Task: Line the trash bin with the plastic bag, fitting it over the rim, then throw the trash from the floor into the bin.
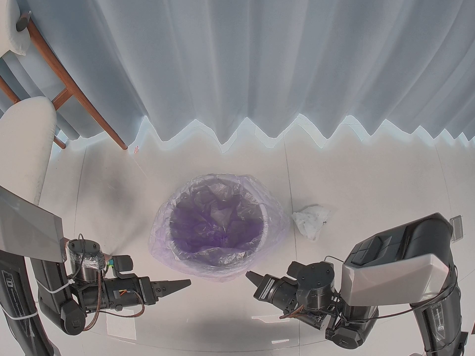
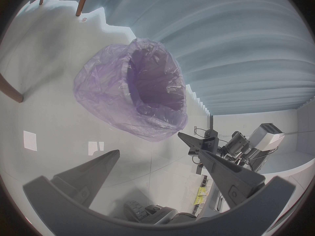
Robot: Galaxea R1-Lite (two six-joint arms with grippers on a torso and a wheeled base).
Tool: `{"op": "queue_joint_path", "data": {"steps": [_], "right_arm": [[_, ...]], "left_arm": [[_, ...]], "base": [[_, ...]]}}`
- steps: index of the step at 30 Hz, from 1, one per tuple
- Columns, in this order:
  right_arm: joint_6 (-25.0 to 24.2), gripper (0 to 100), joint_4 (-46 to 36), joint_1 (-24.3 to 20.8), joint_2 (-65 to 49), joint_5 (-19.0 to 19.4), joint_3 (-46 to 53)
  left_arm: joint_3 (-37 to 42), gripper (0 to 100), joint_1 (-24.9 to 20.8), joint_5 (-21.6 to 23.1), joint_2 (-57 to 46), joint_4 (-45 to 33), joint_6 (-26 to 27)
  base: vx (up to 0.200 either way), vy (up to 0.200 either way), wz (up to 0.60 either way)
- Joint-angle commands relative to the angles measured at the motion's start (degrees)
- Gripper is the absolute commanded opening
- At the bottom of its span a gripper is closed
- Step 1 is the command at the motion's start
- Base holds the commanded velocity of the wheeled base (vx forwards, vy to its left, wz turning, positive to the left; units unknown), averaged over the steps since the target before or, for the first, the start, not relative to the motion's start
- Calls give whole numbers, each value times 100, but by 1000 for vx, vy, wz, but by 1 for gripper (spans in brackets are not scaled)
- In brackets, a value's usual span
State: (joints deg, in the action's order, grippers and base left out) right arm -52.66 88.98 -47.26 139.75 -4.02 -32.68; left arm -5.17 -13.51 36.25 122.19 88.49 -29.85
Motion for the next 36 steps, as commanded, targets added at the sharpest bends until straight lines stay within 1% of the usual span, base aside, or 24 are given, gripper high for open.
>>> {"op": "queue_joint_path", "data": {"steps": [1, 2, 6, 11, 15, 16, 26, 31, 33, 36], "right_arm": [[221, 100, 85, 7, 52, -160, 52], [195, 100, 93, 7, 34, -239, -1], [-33, 100, 93, 77, 52, -266, -72], [-60, 100, 93, 218, 114, -292, -282], [-69, 100, 93, 235, 114, -354, -344], [-69, 0, 93, 235, 114, -362, -353], [-25, 0, 102, 226, 61, -415, -239], [2, 0, 102, 174, -1, -398, -10], [54, 0, 102, 138, 26, -398, 25], [336, 0, 102, 77, 245, -406, -28]], "left_arm": [[-10, 100, 6, -4, 60, 1, 6], [-10, 100, 6, -4, 68, 1, 6], [-2, 100, -3, -4, 68, 1, 6], [42, 100, -29, -4, 51, 1, 15], [51, 100, -47, -4, 68, 1, 24], [51, 100, -56, -4, 68, 1, 24], [60, 100, -56, -4, 95, 1, 32], [77, 100, -47, -4, 104, 1, 32], [77, 100, -56, -4, 112, 1, 32], [69, 100, -47, -4, 156, 1, 41]], "base": [[0, 0, 0], [0, 0, 0], [0, 0, 0], [0, 0, 0], [0, 0, 0], [0, 0, 0], [0, 0, 0], [0, 0, 0], [0, 0, 0], [0, 0, 0]]}}
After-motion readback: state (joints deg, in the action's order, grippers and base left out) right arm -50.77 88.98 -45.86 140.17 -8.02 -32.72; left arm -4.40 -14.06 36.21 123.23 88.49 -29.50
